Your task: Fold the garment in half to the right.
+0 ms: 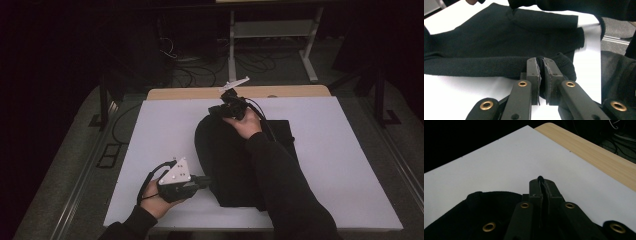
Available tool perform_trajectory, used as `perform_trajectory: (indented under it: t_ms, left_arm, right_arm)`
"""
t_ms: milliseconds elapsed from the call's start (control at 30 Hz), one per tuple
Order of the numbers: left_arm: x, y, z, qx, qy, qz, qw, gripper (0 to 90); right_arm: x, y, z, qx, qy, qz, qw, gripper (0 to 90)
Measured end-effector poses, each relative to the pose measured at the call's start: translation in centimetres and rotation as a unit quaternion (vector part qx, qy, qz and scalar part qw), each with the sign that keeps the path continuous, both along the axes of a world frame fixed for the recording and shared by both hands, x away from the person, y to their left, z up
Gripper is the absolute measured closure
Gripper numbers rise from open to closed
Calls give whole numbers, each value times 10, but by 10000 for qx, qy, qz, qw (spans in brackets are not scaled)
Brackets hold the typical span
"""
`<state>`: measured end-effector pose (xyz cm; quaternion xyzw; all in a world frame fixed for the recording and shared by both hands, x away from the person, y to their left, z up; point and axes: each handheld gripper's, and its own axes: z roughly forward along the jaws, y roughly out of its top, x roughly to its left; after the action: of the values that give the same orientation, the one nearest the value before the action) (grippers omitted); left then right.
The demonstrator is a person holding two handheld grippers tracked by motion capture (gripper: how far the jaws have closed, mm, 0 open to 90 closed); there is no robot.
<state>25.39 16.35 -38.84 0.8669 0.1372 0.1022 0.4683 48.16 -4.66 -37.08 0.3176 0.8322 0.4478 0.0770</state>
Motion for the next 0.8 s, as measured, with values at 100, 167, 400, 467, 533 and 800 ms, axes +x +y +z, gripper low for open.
perform_trajectory:
  t_ms: [100, 167, 400, 467, 533, 800]
  left_arm:
    - [1, -11, 2, 0, -4, -99, 10000, 822]
    - [2, -17, 2, 15, -6, -162, 9999, 822]
    - [4, -32, 3, 34, -38, -297, 9995, 822]
    - [5, -35, 3, 14, -28, -316, 9995, 821]
    - [6, -38, 2, 46, -2, -350, 9994, 818]
    - [8, -49, 0, 29, 42, -416, 9991, 818]
  right_arm:
    - [-1, -9, 2, 48, -6, -26, 10000, 841]
    - [0, -15, 3, 81, 9, -59, 9999, 841]
    - [-1, -36, 4, 185, -2, -211, 9996, 841]
    - [-2, -40, 4, 179, 11, -228, 9996, 840]
    - [-2, -44, 3, 196, 21, -263, 9995, 837]
    - [-4, -55, 0, 210, 54, -334, 9992, 836]
